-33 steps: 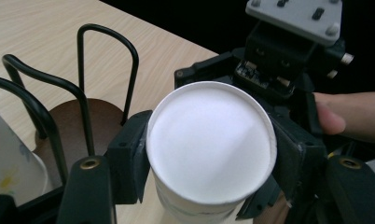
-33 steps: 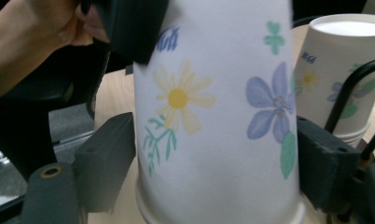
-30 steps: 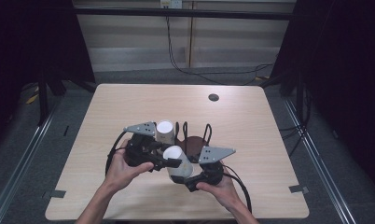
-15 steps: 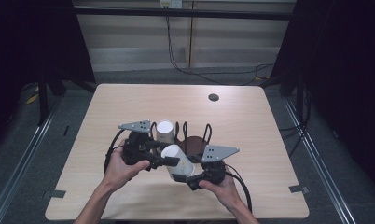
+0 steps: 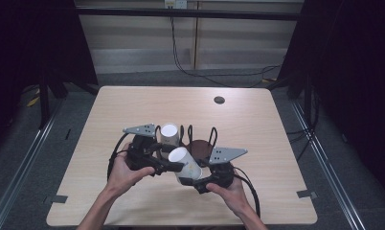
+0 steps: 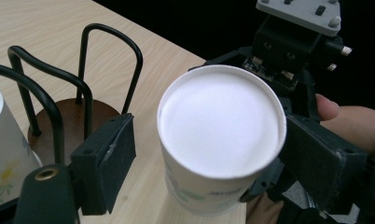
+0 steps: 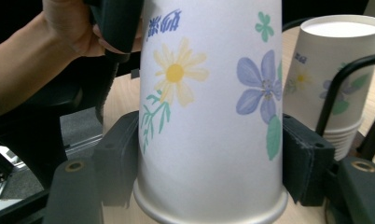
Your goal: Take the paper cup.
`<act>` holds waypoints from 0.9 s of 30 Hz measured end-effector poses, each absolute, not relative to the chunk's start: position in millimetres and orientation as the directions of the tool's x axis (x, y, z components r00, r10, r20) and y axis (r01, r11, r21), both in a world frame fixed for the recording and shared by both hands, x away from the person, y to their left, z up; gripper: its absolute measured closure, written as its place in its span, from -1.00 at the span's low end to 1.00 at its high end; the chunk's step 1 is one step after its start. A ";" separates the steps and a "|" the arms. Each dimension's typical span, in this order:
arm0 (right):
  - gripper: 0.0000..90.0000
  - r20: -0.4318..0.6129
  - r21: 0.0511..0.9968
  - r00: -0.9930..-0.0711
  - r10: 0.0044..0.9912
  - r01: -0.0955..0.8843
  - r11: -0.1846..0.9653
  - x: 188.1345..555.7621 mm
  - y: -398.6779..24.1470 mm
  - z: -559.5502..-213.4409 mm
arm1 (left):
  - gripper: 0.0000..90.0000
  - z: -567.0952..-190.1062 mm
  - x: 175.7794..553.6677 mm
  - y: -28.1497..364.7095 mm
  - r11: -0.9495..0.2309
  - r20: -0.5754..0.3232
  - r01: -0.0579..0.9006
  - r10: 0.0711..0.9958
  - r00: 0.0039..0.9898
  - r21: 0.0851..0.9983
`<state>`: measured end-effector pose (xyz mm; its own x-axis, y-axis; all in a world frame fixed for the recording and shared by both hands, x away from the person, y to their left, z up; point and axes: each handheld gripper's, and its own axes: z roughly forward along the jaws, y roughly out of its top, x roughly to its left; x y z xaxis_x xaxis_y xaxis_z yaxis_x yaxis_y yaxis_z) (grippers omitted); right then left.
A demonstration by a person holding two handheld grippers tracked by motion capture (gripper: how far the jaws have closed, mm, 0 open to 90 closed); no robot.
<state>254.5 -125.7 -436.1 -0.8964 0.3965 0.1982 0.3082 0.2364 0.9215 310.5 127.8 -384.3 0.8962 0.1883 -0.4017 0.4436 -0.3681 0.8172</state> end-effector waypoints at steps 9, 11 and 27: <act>-0.31 0.213 0.903 -0.883 0.419 0.342 0.261 257.9 -128.7 -440.9 | -0.57 -383.6 309.4 130.9 -0.379 -0.350 0.411 0.221 0.910 0.829; -0.31 0.214 0.903 -0.882 0.419 0.343 0.260 258.0 -129.4 -440.5 | -0.57 -383.2 309.3 131.2 -0.379 -0.347 0.410 0.225 0.911 0.830; -0.33 0.236 0.877 -0.852 0.467 0.394 0.276 264.5 -139.2 -439.8 | -0.54 -381.7 308.1 143.6 -0.438 -0.258 0.360 0.276 0.926 0.824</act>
